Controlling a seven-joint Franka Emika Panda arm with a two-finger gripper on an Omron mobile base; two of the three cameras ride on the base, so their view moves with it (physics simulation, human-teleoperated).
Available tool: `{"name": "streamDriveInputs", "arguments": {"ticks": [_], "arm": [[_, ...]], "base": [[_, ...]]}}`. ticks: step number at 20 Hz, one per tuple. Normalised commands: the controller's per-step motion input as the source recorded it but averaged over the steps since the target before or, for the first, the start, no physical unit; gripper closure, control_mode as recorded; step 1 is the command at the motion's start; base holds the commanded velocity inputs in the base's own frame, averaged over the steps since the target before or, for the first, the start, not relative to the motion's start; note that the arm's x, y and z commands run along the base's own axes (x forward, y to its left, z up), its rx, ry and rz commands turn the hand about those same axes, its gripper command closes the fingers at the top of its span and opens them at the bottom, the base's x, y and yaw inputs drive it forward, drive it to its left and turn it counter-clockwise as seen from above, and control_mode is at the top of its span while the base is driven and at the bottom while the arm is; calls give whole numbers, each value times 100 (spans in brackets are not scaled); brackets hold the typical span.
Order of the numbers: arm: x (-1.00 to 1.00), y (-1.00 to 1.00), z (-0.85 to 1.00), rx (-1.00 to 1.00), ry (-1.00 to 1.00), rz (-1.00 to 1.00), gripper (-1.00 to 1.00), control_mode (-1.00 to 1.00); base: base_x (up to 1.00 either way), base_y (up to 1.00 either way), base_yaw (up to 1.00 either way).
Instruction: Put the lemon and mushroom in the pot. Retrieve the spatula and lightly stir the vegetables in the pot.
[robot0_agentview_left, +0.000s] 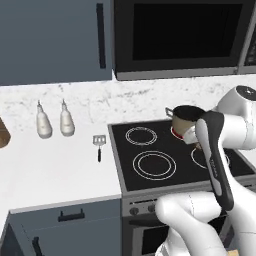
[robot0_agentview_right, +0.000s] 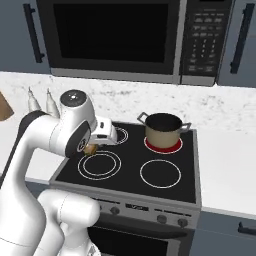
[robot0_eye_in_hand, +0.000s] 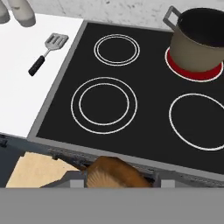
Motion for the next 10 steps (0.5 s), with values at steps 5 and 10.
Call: {"name": "streamDriveInputs", "arguments": {"ticks": [5, 10], "arm": [[0, 0, 0, 0, 0, 0, 100, 100], [0, 0, 0, 0, 0, 0, 100, 100]], "base": [[14, -73, 0], [28, -53, 0]]}}
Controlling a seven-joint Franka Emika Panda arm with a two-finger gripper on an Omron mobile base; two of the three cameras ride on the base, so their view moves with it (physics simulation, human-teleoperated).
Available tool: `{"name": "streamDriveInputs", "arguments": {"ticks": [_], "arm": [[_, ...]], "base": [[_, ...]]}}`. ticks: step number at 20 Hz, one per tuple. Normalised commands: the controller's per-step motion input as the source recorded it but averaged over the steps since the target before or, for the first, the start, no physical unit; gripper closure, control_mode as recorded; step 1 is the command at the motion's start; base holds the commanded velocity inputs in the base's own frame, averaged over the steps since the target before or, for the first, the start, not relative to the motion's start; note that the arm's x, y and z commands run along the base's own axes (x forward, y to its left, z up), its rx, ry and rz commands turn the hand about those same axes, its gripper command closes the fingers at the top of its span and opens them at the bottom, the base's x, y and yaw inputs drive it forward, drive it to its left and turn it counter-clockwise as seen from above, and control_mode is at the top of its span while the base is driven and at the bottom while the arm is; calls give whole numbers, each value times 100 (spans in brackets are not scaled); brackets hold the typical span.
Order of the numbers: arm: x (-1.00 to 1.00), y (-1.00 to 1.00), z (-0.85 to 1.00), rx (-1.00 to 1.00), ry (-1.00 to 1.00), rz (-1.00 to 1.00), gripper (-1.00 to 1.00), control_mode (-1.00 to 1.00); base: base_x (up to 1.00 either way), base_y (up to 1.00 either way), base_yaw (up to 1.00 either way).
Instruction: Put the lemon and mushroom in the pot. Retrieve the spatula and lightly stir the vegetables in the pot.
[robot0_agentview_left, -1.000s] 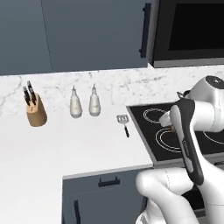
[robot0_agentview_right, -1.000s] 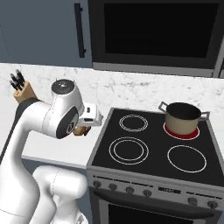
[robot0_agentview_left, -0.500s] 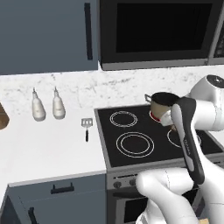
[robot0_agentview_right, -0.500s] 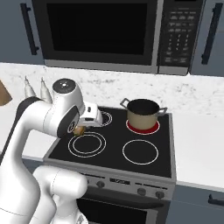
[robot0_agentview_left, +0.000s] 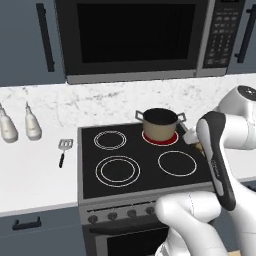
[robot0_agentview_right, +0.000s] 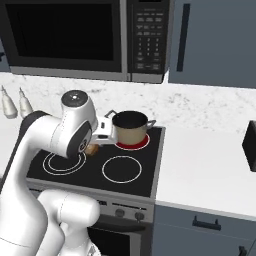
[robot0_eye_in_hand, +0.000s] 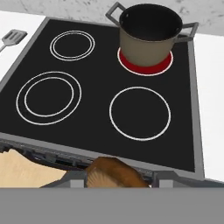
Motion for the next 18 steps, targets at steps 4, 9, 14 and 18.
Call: {"name": "streamDriveInputs", "arguments": {"ticks": [4, 9, 14, 18], "arm": [[0, 0, 0, 0, 0, 0, 100, 100], [0, 0, 0, 0, 0, 0, 100, 100], [43, 0, 0, 3, -2, 0, 100, -100], [85, 0, 0, 7, 0, -2, 100, -100]], "base": [[3, -12, 0], [24, 0, 0], [9, 0, 0], [0, 0, 0]]}}
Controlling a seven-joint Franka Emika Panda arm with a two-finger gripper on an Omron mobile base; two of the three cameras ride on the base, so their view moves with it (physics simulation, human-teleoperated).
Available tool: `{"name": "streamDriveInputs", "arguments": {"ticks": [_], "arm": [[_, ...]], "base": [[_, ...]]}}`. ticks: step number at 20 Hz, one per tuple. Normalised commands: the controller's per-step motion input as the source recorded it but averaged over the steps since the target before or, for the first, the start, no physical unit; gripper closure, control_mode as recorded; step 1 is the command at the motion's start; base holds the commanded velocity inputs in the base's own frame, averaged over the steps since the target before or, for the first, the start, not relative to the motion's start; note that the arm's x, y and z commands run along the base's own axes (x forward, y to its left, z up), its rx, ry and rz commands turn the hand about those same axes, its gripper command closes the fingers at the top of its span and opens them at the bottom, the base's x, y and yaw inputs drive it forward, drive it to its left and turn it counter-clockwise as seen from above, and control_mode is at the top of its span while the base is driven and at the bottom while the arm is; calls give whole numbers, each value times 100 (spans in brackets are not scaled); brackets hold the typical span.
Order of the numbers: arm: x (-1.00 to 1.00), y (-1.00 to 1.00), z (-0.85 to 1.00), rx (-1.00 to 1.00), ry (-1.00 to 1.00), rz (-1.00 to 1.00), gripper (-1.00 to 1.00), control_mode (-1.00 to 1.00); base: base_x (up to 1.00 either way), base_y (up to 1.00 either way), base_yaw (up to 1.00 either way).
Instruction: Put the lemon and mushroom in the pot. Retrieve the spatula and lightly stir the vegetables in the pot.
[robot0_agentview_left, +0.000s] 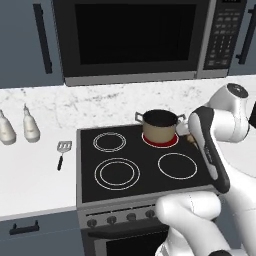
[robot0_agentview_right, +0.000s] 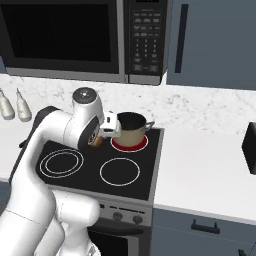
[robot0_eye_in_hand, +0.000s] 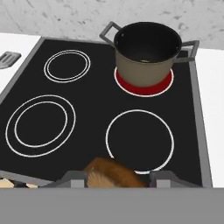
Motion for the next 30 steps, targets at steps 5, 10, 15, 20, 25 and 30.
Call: {"name": "streamDriveInputs", "arguments": {"ticks": [5, 10, 15, 20, 25, 30], "arm": [[92, 0, -1, 7, 1, -3, 100, -100], [89, 0, -6, 4, 4, -6, 100, -100], [96, -2, -27, 0, 9, -8, 100, -100], [81, -7, -37, 0, 7, -8, 100, -100], [71, -14, -30, 0, 6, -7, 100, -100], [61, -14, -32, 0, 6, -6, 100, -100]], "base": [[0, 0, 0], [0, 0, 0], [0, 0, 0], [0, 0, 0], [0, 0, 0], [0, 0, 0]]}}
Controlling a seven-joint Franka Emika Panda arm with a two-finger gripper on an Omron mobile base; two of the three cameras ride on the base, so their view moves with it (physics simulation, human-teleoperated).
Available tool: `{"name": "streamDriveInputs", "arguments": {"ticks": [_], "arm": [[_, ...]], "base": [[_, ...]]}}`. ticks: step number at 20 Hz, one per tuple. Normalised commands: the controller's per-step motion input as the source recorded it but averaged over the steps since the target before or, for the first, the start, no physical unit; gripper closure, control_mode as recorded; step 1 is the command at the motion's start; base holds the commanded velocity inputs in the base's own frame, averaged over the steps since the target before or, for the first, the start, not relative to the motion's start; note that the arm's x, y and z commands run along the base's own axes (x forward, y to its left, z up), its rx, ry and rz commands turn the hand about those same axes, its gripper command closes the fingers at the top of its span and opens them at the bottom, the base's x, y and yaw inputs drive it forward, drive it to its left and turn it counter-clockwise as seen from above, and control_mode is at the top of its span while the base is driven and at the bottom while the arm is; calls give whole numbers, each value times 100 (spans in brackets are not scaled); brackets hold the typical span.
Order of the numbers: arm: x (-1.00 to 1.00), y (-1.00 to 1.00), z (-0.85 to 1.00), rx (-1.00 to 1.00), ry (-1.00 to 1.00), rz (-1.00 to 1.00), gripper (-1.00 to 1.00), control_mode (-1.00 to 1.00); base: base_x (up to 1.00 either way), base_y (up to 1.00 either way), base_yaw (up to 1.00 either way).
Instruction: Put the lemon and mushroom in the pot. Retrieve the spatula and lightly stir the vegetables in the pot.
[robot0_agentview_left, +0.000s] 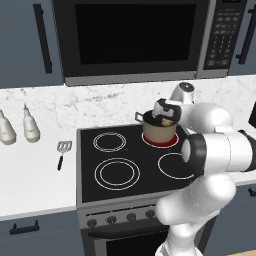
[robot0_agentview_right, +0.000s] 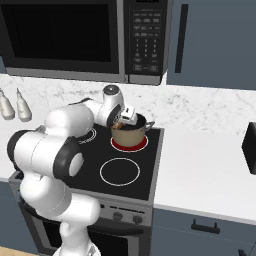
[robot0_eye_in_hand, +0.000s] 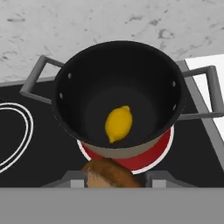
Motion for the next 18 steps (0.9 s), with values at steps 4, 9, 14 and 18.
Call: {"name": "streamDriveInputs", "arguments": {"ticks": [4, 9, 14, 18], "arm": [[51, -17, -23, 0, 5, -6, 100, -100], [49, -16, -24, 0, 6, -5, 100, -100], [45, -12, -21, 0, 5, -4, 100, -100], [41, -7, -24, 0, 6, -3, 100, -100]], "base": [[0, 0, 0], [0, 0, 0], [0, 0, 0], [0, 0, 0]]}}
